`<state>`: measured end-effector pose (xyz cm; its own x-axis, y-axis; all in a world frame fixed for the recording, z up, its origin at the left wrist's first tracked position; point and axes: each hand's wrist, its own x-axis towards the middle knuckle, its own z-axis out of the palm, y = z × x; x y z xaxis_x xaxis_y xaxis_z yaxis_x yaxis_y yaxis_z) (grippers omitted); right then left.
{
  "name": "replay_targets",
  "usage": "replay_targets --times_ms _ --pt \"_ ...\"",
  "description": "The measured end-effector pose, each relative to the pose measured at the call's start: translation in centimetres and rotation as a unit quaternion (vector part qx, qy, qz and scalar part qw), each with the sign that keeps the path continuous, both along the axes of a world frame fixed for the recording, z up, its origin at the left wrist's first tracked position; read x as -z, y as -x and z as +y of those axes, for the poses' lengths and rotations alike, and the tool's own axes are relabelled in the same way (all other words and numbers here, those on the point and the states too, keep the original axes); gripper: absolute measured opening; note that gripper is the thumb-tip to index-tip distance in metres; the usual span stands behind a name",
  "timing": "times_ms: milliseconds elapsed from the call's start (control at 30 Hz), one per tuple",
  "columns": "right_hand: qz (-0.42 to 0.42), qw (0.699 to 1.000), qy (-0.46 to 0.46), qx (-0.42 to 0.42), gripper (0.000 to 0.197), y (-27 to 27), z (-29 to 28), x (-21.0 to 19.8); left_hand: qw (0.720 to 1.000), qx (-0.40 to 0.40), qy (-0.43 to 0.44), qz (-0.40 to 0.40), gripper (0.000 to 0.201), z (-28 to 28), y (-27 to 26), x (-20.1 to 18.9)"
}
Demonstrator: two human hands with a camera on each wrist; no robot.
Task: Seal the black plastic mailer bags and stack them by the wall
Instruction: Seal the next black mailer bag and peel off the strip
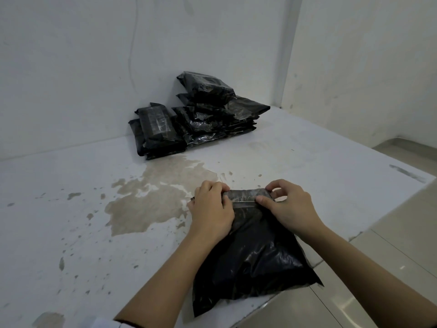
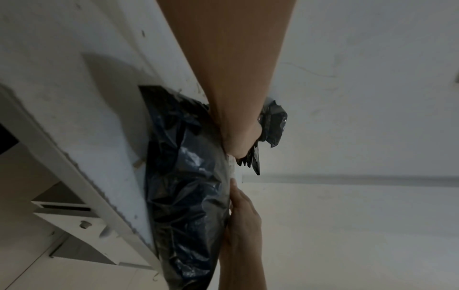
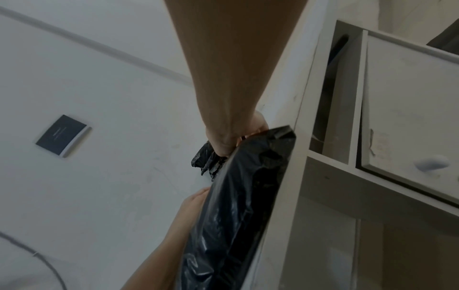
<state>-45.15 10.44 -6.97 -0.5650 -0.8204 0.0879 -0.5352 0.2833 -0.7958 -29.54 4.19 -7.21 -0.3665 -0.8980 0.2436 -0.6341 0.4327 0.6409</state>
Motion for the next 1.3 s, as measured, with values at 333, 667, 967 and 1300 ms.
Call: replay_targets --times_ms 333,667,967,1300 --pt "0.174 0.977 -0.112 0.051 0.065 -2.4 -1.0 -1.1 0.99 -0.064 0.119 -0.045 0.048 1.4 -2.7 0.3" --pt "0.087 0.992 -0.043 0.082 0.049 -1.6 -0.4 -0.9 0.972 -0.126 0.044 -0.193 0.059 2.0 -1.3 -0.8" --pt "0.086 0.995 -0.031 0.028 0.038 -1.8 0.8 -0.2 0.973 -0.106 -0.056 -0.197 0.052 1.1 0.2 -1.5" --pt "0.076 0.99 -0.069 0.099 0.059 -2.1 0.0 -0.9 0.961 -0.08 -0.054 -0.259 0.065 -0.1 0.7 -2.3"
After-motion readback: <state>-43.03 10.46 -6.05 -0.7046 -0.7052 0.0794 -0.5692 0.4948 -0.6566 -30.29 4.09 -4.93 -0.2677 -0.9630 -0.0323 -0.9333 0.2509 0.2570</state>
